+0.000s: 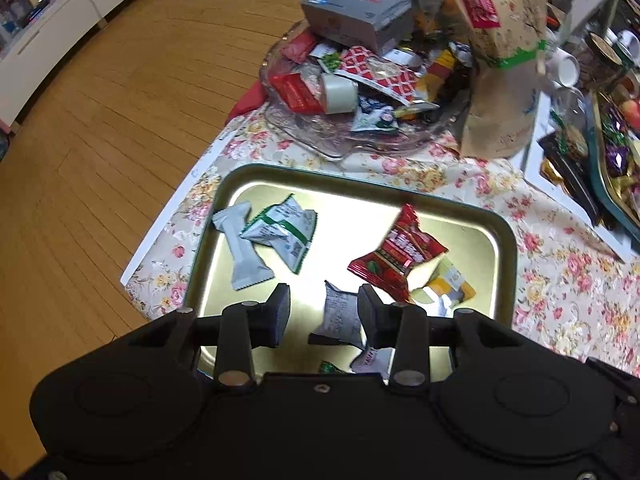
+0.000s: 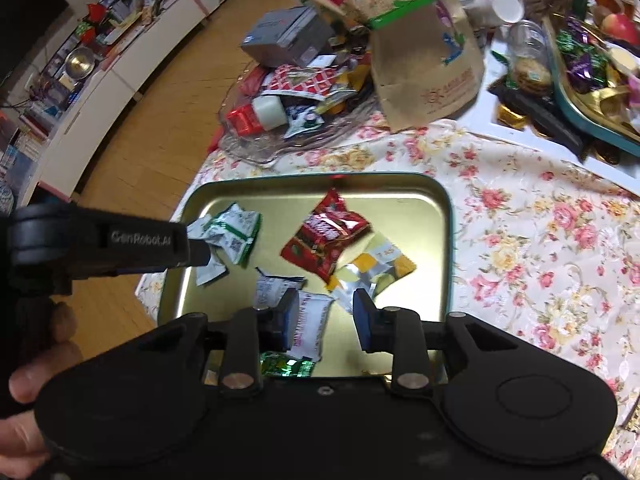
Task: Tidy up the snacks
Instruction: 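Move both open tools back to the snacks on the cloth, then grasp the red-and-white packet with the left tool while the right tool reaches the patterned packet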
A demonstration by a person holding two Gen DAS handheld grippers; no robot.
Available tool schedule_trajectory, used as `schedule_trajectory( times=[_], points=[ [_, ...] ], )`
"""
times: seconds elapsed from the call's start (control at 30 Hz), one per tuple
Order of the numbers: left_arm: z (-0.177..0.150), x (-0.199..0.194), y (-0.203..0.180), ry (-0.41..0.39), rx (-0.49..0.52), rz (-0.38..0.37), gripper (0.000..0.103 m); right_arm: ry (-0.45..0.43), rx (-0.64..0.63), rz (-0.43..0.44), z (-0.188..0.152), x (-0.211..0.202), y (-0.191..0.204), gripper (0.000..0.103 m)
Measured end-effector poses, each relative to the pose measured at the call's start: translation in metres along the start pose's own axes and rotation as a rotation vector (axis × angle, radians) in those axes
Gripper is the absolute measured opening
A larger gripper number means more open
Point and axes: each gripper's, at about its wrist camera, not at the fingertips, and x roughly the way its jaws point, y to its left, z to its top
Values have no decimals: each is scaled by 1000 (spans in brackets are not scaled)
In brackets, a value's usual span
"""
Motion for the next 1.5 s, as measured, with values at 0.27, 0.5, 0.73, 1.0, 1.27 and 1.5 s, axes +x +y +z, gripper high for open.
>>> schedule_trajectory(
  times=[0.27, 0.5, 0.73, 1.0, 1.27, 1.5],
  points=[
    [-13, -4, -41, 37, 117, -57, 49, 33, 30, -109, -6, -3, -32, 34],
    [-31, -10, -88, 53, 250, -93, 49, 28, 71, -156, -15, -21, -71, 34],
    [-52, -19, -136, 65, 363, -127, 49, -21, 146, -198, -28, -55, -123, 35],
    [-85, -22, -188, 80, 508, -146, 49, -75, 284, -269, -51, -90, -193, 36],
    [-110, -11, -218, 119, 604, -127, 49, -74, 389, -335, -85, -112, -257, 36],
    [-139, 3, -228, 153, 711, -128, 49, -29, 414, -356, -111, -114, -281, 36]
  ],
)
